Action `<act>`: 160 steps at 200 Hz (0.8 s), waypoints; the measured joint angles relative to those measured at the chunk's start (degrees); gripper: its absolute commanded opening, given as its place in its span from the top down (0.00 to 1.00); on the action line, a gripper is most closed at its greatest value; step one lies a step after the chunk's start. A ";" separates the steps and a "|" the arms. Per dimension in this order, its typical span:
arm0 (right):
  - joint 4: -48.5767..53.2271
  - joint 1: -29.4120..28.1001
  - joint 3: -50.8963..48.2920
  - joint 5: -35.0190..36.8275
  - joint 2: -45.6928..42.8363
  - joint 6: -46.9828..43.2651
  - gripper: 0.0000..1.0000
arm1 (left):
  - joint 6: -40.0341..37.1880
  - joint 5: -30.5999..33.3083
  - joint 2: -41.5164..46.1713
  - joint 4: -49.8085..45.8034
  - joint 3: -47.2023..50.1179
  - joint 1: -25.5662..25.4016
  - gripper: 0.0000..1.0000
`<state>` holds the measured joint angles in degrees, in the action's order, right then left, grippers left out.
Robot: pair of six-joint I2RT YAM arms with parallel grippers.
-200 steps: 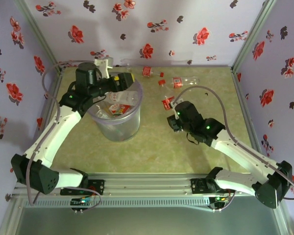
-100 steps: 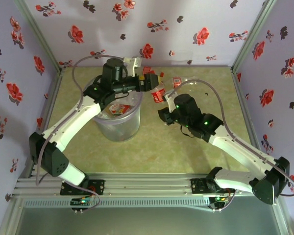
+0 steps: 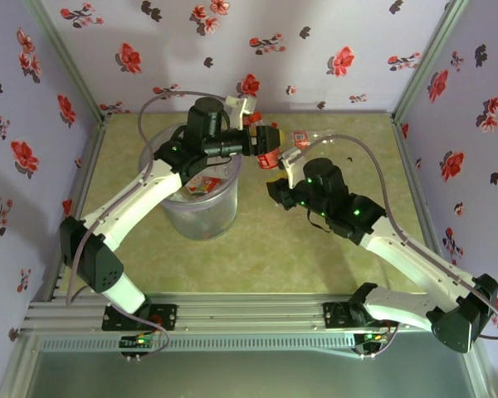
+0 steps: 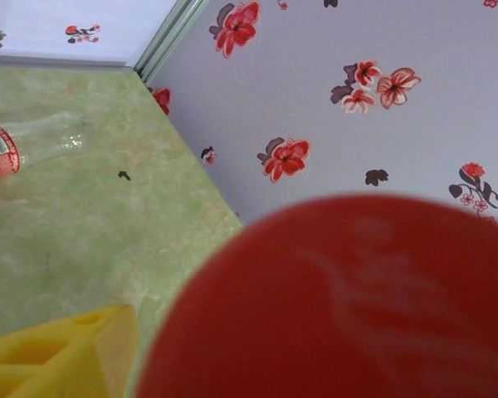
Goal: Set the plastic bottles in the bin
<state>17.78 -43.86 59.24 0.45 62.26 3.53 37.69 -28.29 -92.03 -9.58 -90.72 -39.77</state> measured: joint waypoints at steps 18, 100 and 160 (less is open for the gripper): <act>-0.04 0.00 -0.04 0.52 0.22 -0.42 0.68 | 0.22 -0.15 0.00 0.04 0.00 -0.11 0.39; -1.46 0.00 -0.04 2.58 0.52 -1.25 0.15 | 0.81 -0.11 0.00 0.59 -0.63 0.35 0.55; -1.49 2.14 -0.07 7.32 -3.41 1.25 0.13 | 2.73 -0.17 1.42 3.93 0.48 6.97 0.65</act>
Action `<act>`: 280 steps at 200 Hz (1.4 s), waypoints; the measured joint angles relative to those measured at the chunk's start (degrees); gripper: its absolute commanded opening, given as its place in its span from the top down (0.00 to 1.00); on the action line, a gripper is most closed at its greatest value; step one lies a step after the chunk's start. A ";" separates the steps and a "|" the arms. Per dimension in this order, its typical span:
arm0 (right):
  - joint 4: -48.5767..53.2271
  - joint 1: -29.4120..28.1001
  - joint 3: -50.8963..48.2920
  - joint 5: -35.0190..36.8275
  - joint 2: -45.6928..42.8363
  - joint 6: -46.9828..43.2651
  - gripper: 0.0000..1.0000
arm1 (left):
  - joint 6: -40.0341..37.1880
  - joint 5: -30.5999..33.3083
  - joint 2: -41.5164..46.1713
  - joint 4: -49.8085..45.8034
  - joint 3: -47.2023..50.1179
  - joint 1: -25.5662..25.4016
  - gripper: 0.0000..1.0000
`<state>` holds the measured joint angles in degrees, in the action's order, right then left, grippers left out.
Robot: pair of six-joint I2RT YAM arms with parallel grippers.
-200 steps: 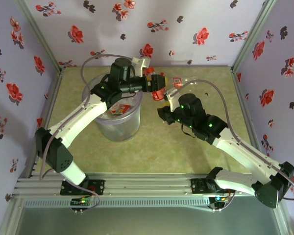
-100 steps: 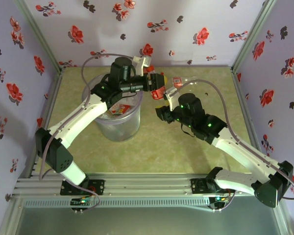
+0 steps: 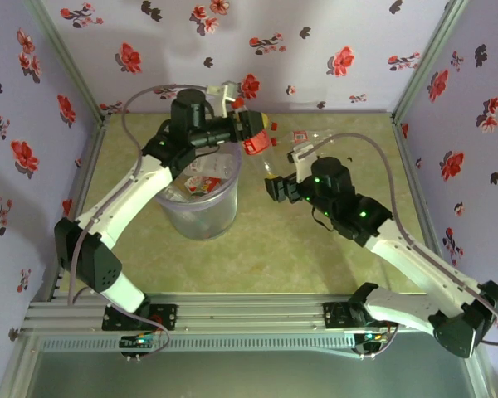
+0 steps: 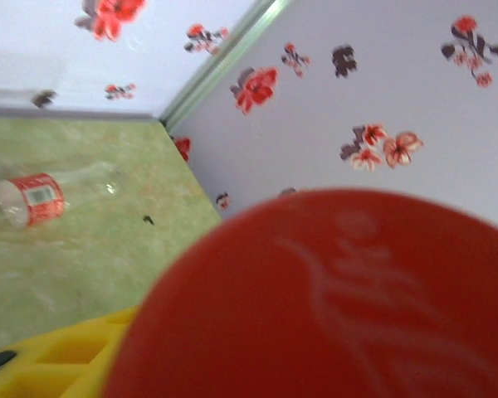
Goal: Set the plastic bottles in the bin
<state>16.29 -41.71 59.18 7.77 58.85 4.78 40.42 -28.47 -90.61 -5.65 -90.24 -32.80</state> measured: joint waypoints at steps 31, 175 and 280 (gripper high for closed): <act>0.28 3.26 -0.02 1.29 -4.79 2.40 0.15 | 0.66 0.96 4.72 0.55 1.79 5.46 0.72; -1.77 -0.50 -1.95 -9.25 14.71 7.04 0.19 | 5.86 7.23 23.80 3.54 17.64 19.61 1.00; -6.21 -2.34 0.72 -11.45 22.08 8.39 0.20 | -0.31 2.67 23.19 -7.50 18.80 18.64 1.00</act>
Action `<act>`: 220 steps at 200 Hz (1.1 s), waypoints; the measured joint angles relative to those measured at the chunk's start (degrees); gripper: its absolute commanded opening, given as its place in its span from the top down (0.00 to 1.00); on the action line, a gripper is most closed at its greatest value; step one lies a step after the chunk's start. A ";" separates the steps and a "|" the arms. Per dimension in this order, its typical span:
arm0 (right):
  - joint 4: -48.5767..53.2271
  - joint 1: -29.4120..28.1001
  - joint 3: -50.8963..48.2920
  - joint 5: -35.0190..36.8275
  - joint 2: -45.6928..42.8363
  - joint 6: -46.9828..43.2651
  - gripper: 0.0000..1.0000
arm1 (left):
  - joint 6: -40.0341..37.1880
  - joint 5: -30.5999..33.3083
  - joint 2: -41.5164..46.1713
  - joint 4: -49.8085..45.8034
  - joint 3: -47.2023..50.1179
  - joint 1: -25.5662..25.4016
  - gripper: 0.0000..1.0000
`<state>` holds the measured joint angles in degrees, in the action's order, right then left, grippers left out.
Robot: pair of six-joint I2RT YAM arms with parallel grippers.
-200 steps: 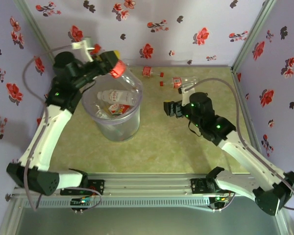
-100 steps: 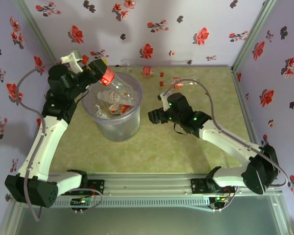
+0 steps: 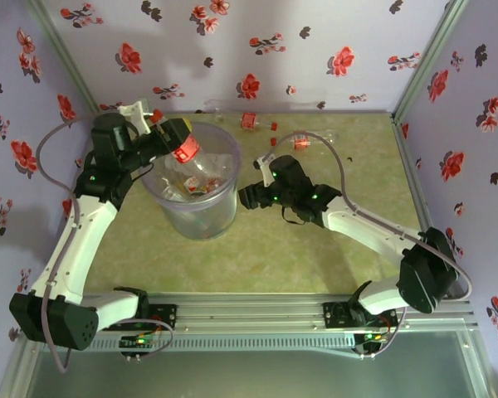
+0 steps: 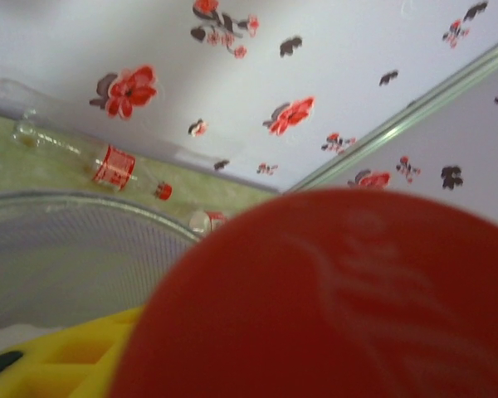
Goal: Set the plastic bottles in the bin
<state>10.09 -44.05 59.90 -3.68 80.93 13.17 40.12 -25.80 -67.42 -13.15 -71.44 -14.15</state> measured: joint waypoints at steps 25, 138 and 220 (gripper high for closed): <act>-0.85 0.00 0.98 0.02 1.44 0.61 0.20 | -1.36 -1.51 -0.96 -2.03 0.00 -1.40 1.00; -1.11 0.02 2.56 0.02 3.43 1.03 0.21 | -7.52 0.68 -1.03 3.04 5.51 -5.31 1.00; -1.03 0.02 2.62 0.00 3.54 1.03 0.21 | -8.24 3.69 1.40 8.68 11.06 -7.26 1.00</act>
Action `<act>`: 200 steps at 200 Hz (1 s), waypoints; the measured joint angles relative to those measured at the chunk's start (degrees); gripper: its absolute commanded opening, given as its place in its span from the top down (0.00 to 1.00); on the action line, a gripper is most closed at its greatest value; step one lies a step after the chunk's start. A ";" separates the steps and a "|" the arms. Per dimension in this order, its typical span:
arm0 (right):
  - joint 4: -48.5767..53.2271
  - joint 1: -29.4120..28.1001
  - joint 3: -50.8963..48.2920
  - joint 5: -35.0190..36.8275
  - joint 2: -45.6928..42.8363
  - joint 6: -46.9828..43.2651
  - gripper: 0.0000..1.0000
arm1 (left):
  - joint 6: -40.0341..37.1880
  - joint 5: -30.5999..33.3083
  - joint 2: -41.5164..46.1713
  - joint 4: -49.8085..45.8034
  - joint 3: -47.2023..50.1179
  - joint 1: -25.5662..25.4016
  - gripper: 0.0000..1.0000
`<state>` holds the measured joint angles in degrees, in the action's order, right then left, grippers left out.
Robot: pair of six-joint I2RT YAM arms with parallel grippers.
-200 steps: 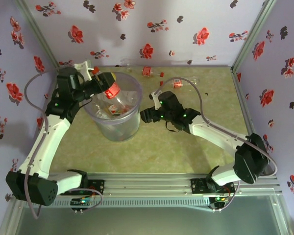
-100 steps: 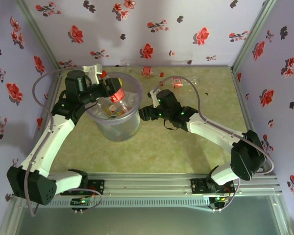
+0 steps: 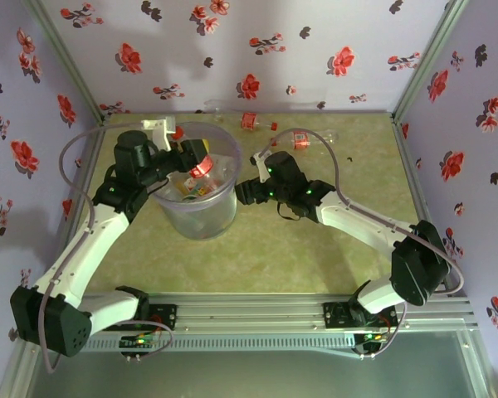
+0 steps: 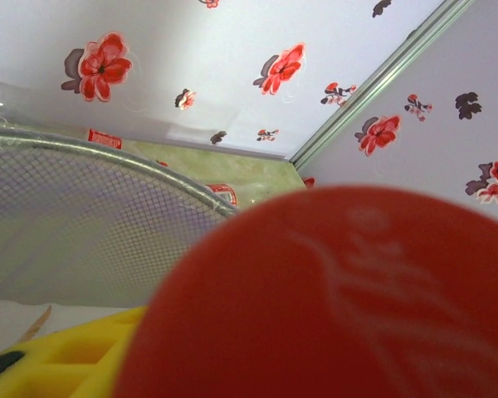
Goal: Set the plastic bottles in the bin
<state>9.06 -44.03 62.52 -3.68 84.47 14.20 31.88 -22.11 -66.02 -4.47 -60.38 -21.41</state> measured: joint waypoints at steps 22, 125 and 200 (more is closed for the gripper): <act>-0.04 0.00 0.02 0.00 0.09 0.00 0.21 | -1.31 0.72 -0.15 0.42 0.55 -0.92 1.00; -0.87 0.22 0.85 0.42 1.22 0.46 0.21 | -9.14 1.29 -3.78 1.01 2.60 -6.21 0.88; -1.75 0.09 0.85 0.55 1.66 0.48 0.21 | -11.58 1.33 -3.34 -12.63 -4.22 -7.08 0.21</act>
<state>7.31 -43.94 63.37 -3.14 86.13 14.68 20.29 -20.78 -69.36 -17.10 -64.60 -28.49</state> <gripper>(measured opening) 0.791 0.749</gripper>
